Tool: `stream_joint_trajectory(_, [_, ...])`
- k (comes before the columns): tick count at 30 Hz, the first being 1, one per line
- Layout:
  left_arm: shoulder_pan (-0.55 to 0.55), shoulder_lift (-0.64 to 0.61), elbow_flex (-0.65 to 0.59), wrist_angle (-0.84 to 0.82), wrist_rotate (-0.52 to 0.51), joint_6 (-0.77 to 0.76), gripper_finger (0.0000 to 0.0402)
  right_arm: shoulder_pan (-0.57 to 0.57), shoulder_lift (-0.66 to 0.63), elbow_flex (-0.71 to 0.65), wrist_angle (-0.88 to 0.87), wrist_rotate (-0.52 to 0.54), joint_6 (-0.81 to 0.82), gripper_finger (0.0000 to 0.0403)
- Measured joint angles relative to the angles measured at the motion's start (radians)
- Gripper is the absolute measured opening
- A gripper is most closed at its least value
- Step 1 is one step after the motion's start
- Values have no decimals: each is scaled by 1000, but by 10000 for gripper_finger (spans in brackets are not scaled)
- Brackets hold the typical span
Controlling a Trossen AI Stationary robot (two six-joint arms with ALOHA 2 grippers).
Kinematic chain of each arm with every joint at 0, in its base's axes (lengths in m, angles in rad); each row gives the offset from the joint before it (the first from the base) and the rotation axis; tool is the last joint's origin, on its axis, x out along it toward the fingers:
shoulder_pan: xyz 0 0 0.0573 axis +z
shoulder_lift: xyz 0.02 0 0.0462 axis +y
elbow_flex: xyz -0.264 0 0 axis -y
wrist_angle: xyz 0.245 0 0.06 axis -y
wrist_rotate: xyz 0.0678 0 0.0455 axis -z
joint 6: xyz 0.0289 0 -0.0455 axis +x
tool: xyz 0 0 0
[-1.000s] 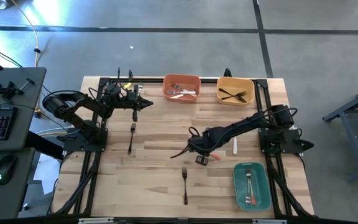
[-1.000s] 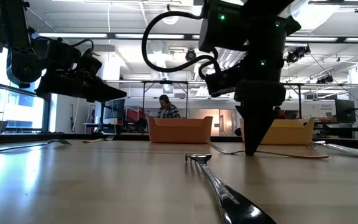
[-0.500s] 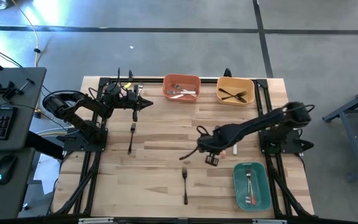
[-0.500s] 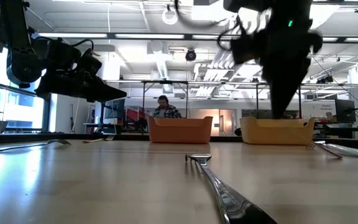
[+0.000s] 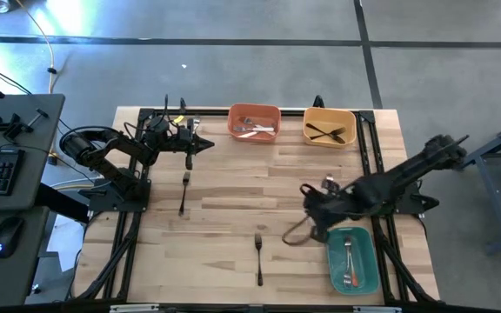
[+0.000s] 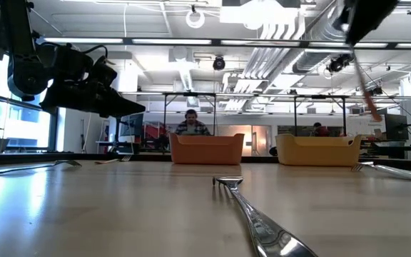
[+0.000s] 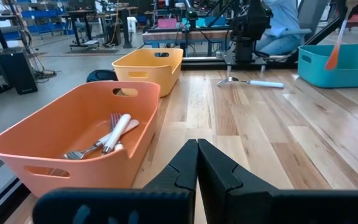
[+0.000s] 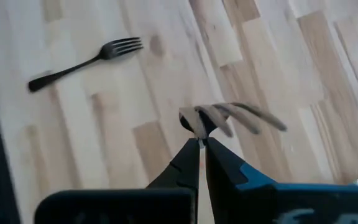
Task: Sort silverware by color (type)
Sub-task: Put the orange fork into the green bin
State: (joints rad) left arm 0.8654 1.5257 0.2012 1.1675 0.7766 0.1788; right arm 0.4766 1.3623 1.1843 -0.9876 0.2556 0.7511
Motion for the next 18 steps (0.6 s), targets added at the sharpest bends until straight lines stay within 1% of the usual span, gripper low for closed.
stream_joint_trajectory(3, [0,0,0,-1,0,0,0,76,-46,0,-46,28,84,0])
stream_joint_trajectory(6, [0,0,0,-1,0,-1,0,160,-85,0,-94,24,209,0])
stream_joint_trajectory(9, [0,0,0,-2,0,-1,0,256,-118,0,-138,-33,377,0])
stream_joint_trajectory(12, [0,0,0,-2,-1,-1,0,357,-138,0,-134,-92,575,0])
stream_joint_trajectory(16, [0,0,0,-2,-1,-2,0,467,-133,-12,-116,-109,834,0])
stream_joint_trajectory(18, [0,0,0,-2,-1,-2,0,499,-122,-51,-62,-135,939,0])
